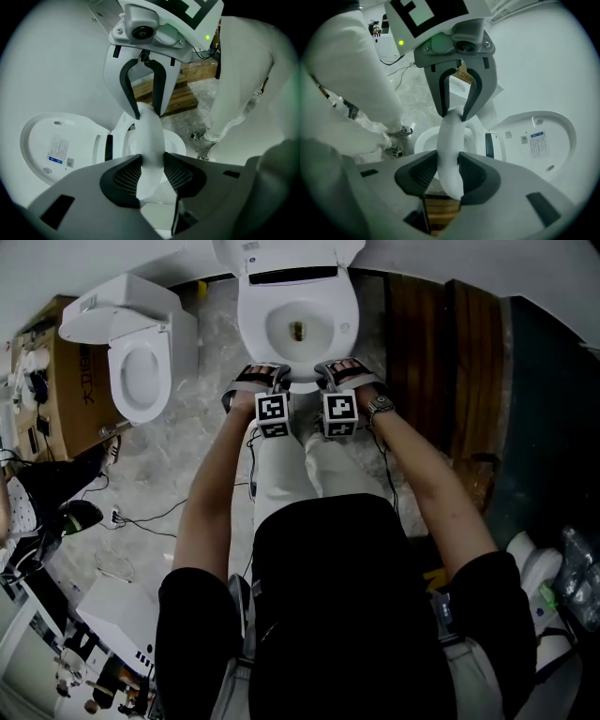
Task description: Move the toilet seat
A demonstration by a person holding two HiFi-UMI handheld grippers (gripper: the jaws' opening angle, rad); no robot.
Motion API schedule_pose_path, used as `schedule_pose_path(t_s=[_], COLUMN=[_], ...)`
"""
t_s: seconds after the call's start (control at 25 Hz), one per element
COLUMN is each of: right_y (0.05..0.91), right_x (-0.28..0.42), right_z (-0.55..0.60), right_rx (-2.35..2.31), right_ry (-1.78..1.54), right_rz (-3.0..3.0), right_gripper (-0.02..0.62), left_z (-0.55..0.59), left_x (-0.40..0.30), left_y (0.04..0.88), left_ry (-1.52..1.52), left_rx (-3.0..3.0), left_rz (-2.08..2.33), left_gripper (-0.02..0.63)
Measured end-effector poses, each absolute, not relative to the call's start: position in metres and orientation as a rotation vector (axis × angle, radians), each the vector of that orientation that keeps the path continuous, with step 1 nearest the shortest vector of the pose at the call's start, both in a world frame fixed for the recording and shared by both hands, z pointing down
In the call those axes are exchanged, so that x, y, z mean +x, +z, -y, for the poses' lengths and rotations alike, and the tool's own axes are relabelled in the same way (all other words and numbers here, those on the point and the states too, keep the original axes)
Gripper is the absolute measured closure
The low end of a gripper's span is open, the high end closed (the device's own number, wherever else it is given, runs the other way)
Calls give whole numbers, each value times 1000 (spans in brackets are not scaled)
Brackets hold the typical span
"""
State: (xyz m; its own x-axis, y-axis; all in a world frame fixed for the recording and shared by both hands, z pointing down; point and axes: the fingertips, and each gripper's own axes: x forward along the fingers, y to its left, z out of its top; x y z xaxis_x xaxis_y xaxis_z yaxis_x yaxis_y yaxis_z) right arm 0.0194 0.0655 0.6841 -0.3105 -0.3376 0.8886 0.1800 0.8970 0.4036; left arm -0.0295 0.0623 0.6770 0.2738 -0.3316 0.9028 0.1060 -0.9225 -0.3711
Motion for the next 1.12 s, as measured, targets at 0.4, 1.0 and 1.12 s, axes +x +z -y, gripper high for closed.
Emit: schedule_pose_path(t_s=[0.4, 1.0, 1.12], right_y=[664, 630, 623], right_x=[18, 14, 14], right_z=[-52, -27, -21], right_rx=[73, 45, 39], right_ry=[-446, -365, -351], right_rz=[1784, 1761, 1757], right_gripper=[442, 446, 448], left_z=[-49, -25, -20], left_x=[-32, -36, -36], left_y=[657, 626, 617], left_ry=[-1733, -1780, -1789], left_rx=[-2201, -2261, -2272], left_rz=[-165, -119, -110], left_gripper=[449, 451, 454])
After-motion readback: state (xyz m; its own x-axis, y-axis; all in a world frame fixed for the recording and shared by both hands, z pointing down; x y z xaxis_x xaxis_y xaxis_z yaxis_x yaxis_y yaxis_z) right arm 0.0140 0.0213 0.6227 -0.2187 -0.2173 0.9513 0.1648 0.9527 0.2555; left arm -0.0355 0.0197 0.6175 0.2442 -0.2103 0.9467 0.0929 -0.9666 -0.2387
